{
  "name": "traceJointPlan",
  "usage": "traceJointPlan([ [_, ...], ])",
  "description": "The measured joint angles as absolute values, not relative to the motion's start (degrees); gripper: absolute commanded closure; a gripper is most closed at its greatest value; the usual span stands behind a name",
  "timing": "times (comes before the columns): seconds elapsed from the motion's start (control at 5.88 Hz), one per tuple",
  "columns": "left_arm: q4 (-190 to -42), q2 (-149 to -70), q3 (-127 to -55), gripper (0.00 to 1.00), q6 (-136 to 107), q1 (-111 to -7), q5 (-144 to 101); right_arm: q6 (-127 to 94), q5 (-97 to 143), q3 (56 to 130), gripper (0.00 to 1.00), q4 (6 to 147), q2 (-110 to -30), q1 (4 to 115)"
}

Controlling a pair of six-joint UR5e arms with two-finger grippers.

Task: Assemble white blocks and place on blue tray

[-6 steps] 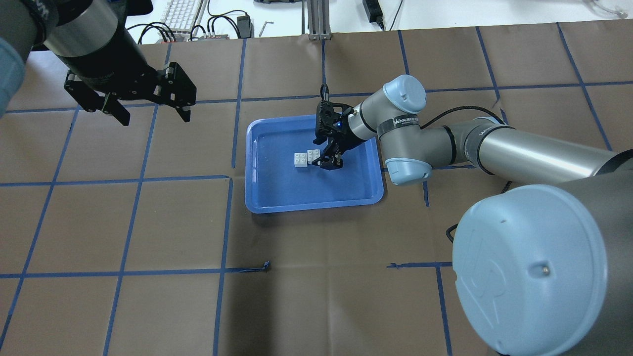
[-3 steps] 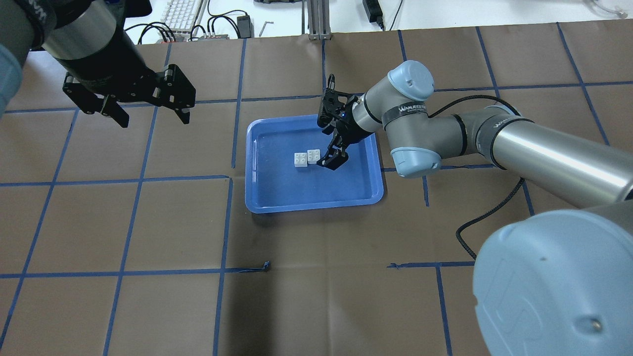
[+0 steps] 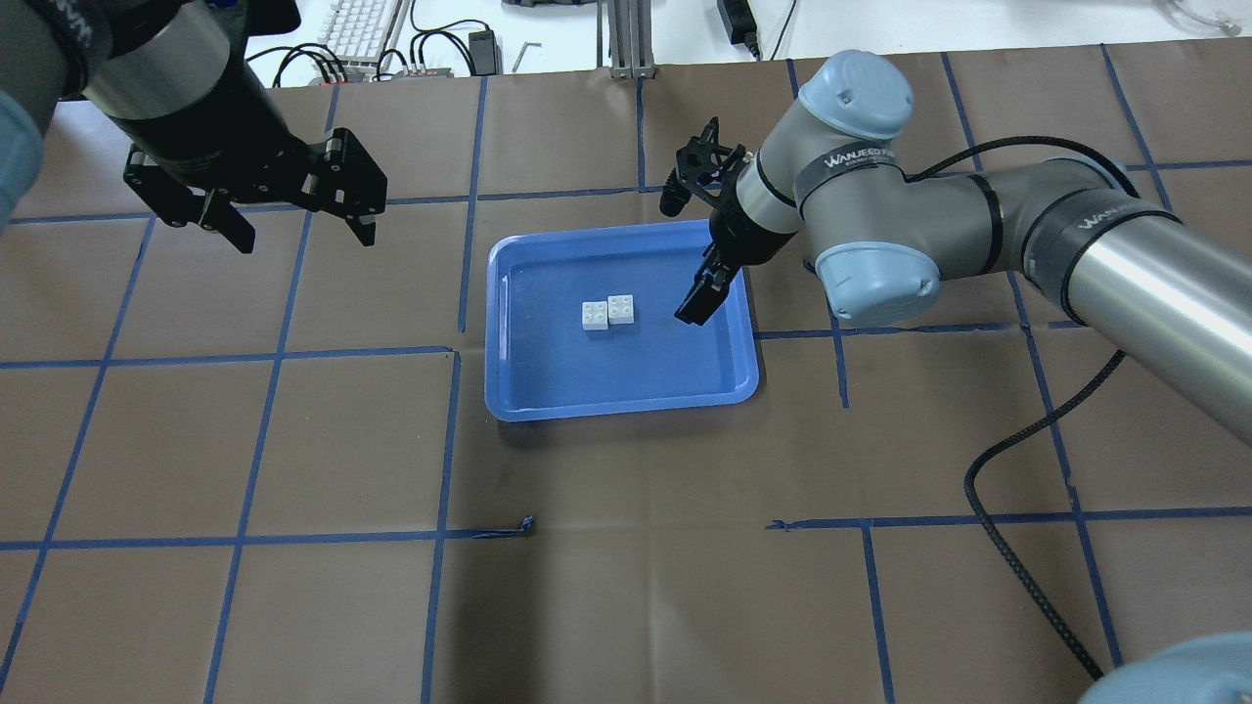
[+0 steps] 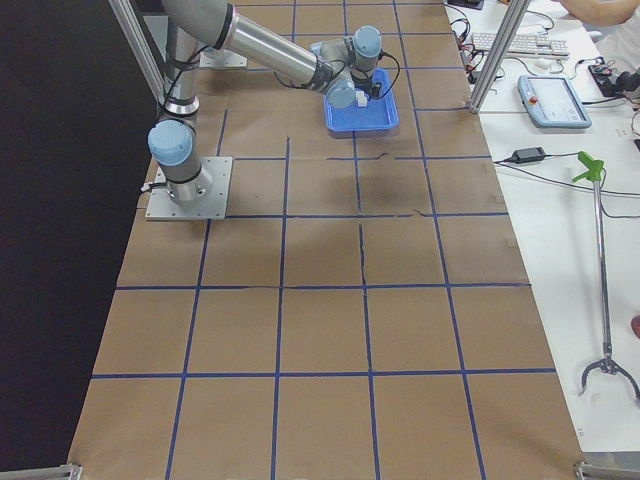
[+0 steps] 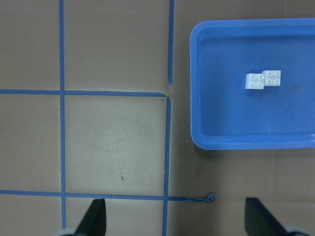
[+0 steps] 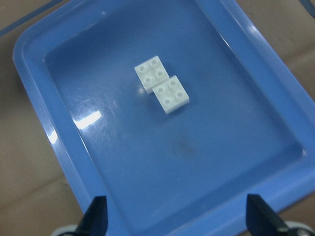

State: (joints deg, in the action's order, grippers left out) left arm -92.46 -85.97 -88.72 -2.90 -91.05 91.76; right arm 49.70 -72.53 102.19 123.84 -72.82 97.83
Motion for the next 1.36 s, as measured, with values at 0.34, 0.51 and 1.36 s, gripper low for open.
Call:
traceJointPlan([
  [0.34, -92.5, -86.0, -88.7, 0.01, -2.9, -91.1, 91.8, 36.1, -80.4, 97.3, 0.00, 110.2, -77.1, 97.4],
  [0.51, -92.4, -85.9, -88.7, 0.01, -2.9, -91.1, 91.8, 28.1, -85.1, 93.5, 0.00, 103.7, -78.3, 96.8],
  [1.36, -92.4, -85.9, -88.8, 0.01, -2.9, -91.1, 91.8, 5.9, -89.0, 88.7, 0.00, 86.0, -90.4, 89.4],
])
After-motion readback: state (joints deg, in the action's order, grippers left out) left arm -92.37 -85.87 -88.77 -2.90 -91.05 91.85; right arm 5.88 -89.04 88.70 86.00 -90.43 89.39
